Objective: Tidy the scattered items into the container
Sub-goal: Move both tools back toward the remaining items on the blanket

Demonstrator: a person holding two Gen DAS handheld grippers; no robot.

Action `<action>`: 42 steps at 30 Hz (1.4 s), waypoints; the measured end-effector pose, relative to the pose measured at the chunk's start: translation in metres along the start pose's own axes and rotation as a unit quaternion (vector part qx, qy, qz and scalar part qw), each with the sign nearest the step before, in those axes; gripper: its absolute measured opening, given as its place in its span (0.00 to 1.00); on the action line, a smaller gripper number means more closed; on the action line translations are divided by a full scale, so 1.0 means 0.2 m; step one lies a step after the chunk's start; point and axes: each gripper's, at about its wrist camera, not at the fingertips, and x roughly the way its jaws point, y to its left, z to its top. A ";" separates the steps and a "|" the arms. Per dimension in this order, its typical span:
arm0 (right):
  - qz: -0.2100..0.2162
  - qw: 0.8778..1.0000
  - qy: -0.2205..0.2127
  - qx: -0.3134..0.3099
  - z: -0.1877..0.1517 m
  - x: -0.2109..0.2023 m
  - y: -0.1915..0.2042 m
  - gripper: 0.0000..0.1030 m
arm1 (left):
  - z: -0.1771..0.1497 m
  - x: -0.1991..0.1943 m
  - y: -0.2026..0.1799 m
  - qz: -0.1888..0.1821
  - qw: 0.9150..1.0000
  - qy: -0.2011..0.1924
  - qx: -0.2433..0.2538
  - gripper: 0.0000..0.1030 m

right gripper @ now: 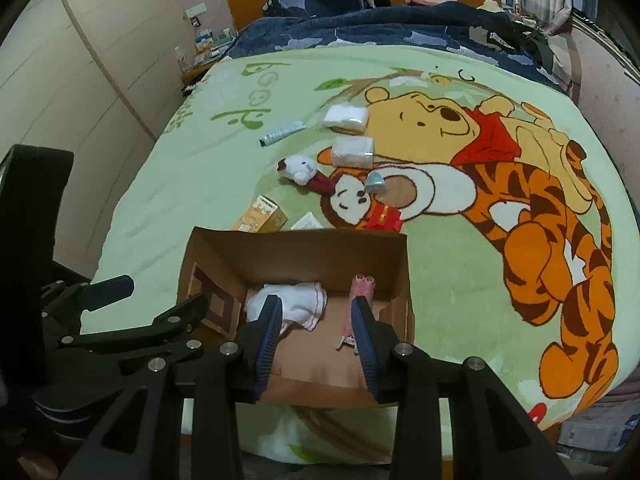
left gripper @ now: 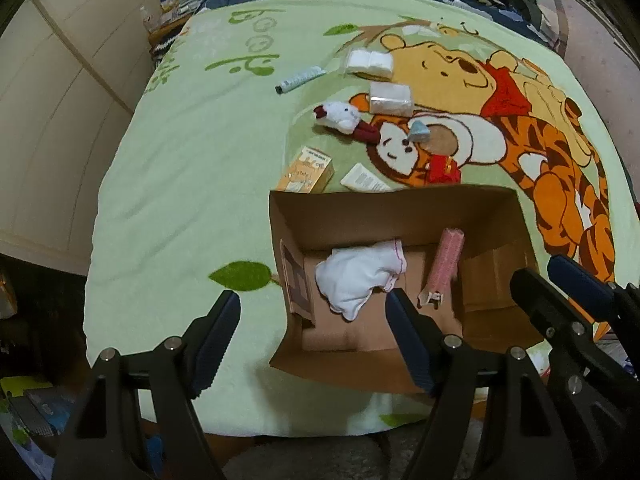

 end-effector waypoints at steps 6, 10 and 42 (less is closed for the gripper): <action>0.001 1.000 -0.010 -0.002 0.01 -0.05 0.00 0.35 | 0.01 -0.05 0.00 -0.004 1.000 -0.012 0.001 0.74; 0.002 1.000 -0.010 -0.003 0.01 -0.07 0.00 0.35 | 0.02 -0.07 0.00 -0.006 1.000 -0.015 0.000 0.74; -0.081 0.991 -0.104 -0.019 0.52 -0.45 -0.48 0.35 | 0.40 -0.25 0.44 0.039 0.991 -0.087 -0.093 0.78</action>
